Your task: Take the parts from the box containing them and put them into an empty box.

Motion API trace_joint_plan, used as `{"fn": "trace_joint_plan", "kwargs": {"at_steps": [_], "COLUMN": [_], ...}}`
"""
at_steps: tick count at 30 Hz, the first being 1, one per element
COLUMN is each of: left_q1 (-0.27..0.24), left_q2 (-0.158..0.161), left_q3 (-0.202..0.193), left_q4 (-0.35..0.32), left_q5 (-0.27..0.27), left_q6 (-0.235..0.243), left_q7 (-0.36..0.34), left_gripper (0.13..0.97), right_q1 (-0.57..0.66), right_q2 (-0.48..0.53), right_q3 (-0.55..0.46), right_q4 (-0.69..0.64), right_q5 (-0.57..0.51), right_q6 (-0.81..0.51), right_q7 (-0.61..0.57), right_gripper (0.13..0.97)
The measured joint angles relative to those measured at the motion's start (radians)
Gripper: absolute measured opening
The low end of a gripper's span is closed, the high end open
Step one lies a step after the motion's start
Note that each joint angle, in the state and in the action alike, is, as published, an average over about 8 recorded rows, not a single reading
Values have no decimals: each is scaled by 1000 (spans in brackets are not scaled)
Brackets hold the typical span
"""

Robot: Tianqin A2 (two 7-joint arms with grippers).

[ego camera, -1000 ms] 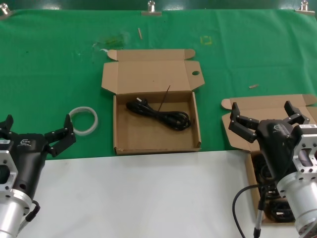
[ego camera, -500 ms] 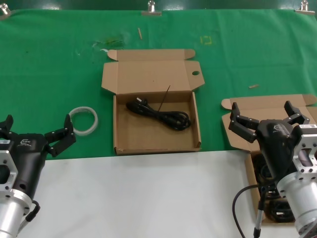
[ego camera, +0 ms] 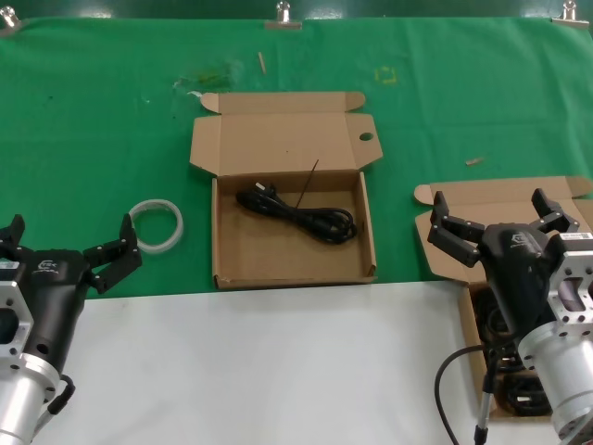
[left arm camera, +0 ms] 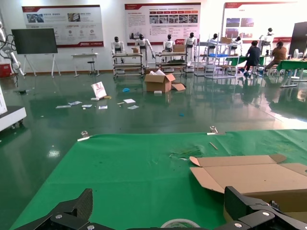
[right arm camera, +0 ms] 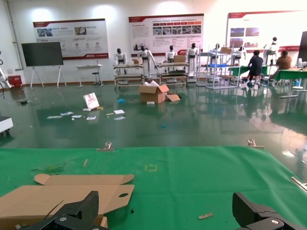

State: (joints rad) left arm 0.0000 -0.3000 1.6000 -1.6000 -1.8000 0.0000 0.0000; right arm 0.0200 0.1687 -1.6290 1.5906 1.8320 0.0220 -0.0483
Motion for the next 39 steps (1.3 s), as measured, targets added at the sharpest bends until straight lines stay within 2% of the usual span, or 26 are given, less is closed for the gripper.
{"fn": "trace_joint_plan", "kwargs": {"at_steps": [39], "left_q1": [0], "left_q2": [0], "left_q3": [0], "left_q4": [0], "left_q5": [0], "left_q6": [0], "left_q7": [0], "left_gripper": [966], "right_q1": [0], "right_q2": [0], "right_q3": [0], "right_q4": [0], "right_q5": [0], "right_q6": [0], "right_q7": [0], "right_gripper": [966]}}
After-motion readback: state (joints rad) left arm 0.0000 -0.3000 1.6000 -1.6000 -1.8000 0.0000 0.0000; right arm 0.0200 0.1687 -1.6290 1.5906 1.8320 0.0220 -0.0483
